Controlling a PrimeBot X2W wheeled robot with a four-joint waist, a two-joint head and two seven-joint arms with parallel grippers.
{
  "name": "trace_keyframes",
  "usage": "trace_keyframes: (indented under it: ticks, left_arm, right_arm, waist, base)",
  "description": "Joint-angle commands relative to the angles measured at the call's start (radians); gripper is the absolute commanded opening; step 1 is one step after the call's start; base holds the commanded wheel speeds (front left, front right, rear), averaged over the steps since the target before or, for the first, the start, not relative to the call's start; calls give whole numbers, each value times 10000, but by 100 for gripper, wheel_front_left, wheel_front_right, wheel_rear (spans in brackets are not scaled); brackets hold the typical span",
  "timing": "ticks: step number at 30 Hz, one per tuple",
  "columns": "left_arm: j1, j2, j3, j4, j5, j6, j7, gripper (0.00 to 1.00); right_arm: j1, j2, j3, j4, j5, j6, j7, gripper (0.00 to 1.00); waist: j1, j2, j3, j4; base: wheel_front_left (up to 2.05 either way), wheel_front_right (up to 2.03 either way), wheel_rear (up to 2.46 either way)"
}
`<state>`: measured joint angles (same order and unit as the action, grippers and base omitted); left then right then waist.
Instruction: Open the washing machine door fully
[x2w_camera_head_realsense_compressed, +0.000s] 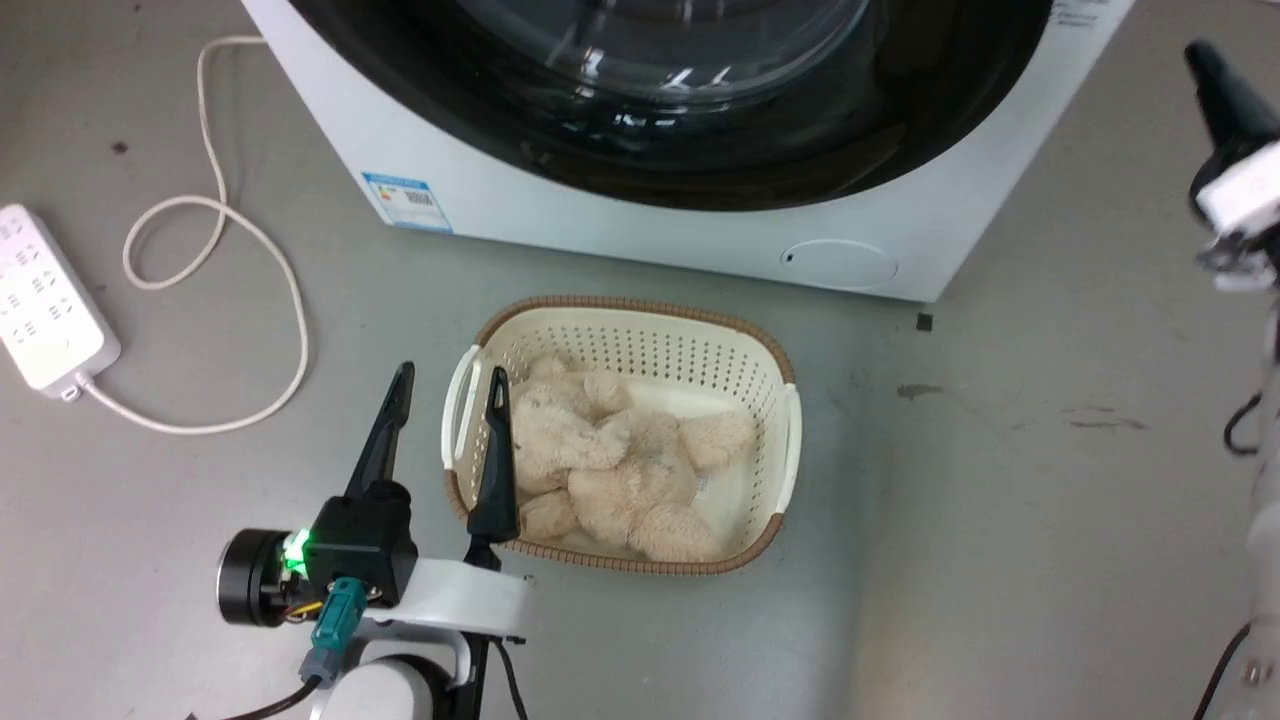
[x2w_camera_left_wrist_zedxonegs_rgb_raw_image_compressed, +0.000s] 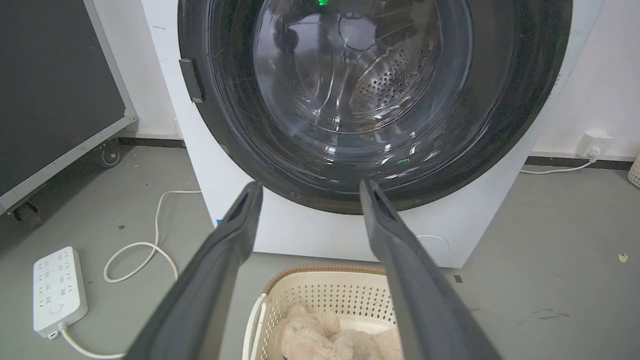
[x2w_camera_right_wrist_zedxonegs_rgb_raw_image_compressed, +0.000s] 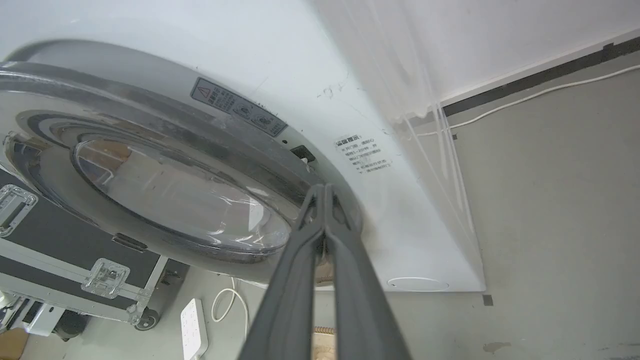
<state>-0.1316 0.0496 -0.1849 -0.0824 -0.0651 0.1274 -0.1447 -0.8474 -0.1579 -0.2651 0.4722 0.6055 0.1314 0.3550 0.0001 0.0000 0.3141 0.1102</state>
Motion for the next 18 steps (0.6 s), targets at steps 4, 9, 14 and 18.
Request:
trace_keyframes:
  ticks: [4,9,14,18]
  left_arm:
    - [-325,5,-193,-130,-100,143,-183,100]
    - [-447,5,-369,-180,-191,260,-288,100]
    - [-541,5,-518,-244,-260,381,-392,100]
    - [-595,5,-636,-311,-300,465,-476,100]
  right_arm:
    - [-1172,-129,-390,823,466,-3,468,0]
    - [-2163,-256,-699,1747,804,-4,1162,0]
    - [-3072,-453,-986,2580,1101,-4,1828,0]
    - [-3813,-580,-1280,3332,1389,-4,2339,0]
  waist:
    - [-1,0,318,181]
    - [-1,0,578,369]
    - [-1,0,809,567]
    - [-1,0,997,694]
  base:
    - [0,0,0]
    - [0,0,0]
    - [0,0,0]
    - [0,0,0]
